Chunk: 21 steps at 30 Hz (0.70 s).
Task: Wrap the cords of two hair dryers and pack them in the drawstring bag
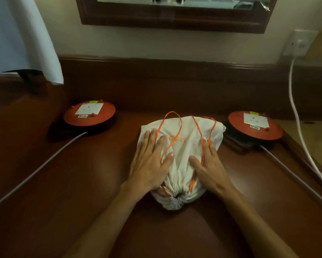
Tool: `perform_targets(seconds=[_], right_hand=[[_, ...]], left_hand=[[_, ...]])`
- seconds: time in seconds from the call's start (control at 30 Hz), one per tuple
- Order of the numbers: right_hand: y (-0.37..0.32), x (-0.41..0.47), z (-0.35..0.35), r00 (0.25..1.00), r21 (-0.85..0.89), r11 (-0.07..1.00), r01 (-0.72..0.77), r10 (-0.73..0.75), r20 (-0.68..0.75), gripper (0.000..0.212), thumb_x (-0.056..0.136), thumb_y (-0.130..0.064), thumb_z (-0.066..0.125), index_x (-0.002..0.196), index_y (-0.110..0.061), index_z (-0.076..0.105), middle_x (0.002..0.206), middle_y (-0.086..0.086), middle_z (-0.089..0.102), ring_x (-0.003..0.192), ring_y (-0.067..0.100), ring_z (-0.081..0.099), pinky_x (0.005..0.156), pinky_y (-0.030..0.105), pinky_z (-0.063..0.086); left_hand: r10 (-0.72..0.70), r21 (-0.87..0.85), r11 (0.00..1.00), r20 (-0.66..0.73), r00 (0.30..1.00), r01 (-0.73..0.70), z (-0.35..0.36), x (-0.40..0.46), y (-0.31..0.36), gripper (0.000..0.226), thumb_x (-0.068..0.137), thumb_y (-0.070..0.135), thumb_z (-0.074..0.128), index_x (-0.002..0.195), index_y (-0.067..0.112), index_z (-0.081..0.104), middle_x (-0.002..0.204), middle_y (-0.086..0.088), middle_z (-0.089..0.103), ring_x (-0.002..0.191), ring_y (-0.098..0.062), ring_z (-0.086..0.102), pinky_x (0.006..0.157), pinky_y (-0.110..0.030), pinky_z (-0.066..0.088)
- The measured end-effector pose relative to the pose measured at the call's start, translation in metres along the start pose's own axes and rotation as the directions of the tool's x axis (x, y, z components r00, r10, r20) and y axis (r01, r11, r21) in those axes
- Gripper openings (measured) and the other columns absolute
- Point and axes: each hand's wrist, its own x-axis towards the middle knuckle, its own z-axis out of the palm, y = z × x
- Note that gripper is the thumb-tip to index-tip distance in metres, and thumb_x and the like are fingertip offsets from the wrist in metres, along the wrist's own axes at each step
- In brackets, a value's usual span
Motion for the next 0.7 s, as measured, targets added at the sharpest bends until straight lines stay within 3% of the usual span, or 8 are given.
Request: perform_targets(seconds=[0.27,0.4,0.57,0.63,0.7], right_hand=[[-0.004,0.094,0.010,1.000,-0.075,0.997,-0.009,0.010,0.008,0.077,0.099,-0.048,0.047,0.161,-0.024,0.007,0.170,0.002,0.005,0.156,0.021,0.007,0.123,0.051,0.018],[-0.008,0.125,0.013,0.998,-0.087,0.994,-0.065,0.065,-0.002,0.076,0.095,-0.049,0.044,0.159,-0.027,0.010,0.169,-0.002,0.010,0.154,0.025,0.017,0.119,0.061,0.017],[-0.003,0.141,0.007,0.995,-0.112,0.989,-0.096,0.098,0.014,0.079,0.088,-0.056,0.039,0.158,-0.031,0.012,0.168,-0.005,0.014,0.152,0.027,0.023,0.118,0.065,0.015],[-0.003,0.140,0.004,0.994,-0.110,0.989,-0.097,0.101,0.031,0.077,0.095,-0.059,0.040,0.160,-0.031,0.010,0.169,-0.006,0.010,0.154,0.025,0.018,0.119,0.064,0.009],[0.002,0.132,0.002,0.997,0.057,0.996,-0.069,0.068,0.021,0.078,0.098,-0.064,0.041,0.161,-0.030,0.009,0.170,-0.007,0.007,0.155,0.020,0.012,0.123,0.059,0.002]], left_hand=[[-0.037,-0.021,0.999,-0.027,0.999,0.037,0.006,0.078,-0.030,0.067,0.103,0.054,0.036,0.162,0.027,0.015,0.172,0.001,-0.006,0.156,-0.015,-0.015,0.127,-0.039,-0.003],[-0.062,0.021,0.998,-0.065,0.996,0.064,0.005,0.112,-0.042,0.065,0.102,0.051,0.038,0.161,0.030,0.018,0.172,0.003,-0.001,0.157,-0.016,-0.008,0.127,-0.040,0.003],[-0.097,-0.013,0.995,-0.029,0.995,0.097,0.003,0.126,-0.044,0.065,0.102,0.055,0.035,0.161,0.034,0.016,0.171,0.009,-0.007,0.156,-0.011,-0.013,0.125,-0.046,0.014],[-0.067,-0.078,0.995,-0.030,0.997,0.065,0.002,0.126,-0.041,0.066,0.102,0.057,0.037,0.161,0.031,0.019,0.171,0.008,-0.006,0.155,-0.009,-0.014,0.126,-0.046,0.013],[-0.052,-0.351,0.936,-0.101,0.994,0.014,-0.001,0.115,-0.039,0.071,0.100,0.060,0.043,0.161,0.029,0.023,0.171,0.006,-0.002,0.152,-0.003,-0.012,0.127,-0.043,0.009]])
